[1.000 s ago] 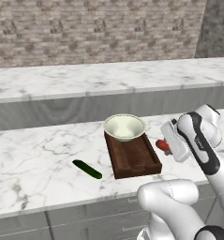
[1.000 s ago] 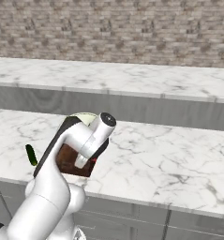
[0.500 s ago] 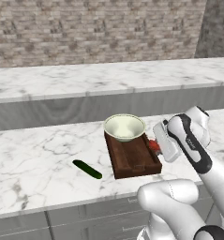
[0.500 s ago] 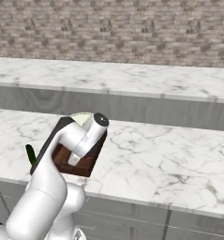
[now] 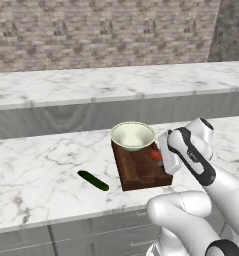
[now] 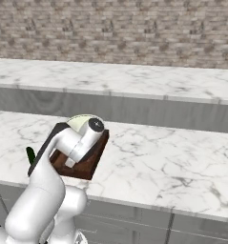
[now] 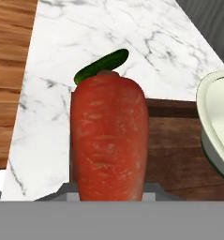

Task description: Place the two vegetables and bowl onto the tray for setting up a vegetable dip station.

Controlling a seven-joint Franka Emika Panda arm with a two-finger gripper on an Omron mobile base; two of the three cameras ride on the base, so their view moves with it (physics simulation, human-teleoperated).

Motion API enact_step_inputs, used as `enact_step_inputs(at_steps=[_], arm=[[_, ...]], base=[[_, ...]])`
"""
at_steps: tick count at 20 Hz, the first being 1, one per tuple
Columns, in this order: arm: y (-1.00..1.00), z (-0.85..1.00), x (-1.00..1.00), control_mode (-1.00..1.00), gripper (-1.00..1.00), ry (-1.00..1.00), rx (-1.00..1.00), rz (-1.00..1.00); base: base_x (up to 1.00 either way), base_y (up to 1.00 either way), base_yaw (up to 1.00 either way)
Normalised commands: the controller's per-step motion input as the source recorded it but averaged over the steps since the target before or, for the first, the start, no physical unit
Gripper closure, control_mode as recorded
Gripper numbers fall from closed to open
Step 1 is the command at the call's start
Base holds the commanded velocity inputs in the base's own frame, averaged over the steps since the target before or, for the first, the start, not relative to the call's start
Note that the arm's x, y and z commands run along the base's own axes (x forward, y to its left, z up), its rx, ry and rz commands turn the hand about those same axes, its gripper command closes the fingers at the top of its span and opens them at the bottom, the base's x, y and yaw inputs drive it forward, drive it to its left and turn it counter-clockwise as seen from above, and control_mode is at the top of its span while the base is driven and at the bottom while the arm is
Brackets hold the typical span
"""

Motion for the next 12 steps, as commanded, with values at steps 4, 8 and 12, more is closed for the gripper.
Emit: enact_step_inputs(at_steps=[4,8,12], arm=[[0.0,-0.18,0.28,-1.0,1.0,0.0,0.0,-0.04],[0.04,-0.15,0.24,-1.0,1.0,0.0,0.0,-0.01],[0.12,-0.06,0.17,-1.0,1.0,0.0,0.01,0.0]], base=[[0.0,0.0,0.0],[0.0,0.0,0.0],[0.0,0.0,0.0]])
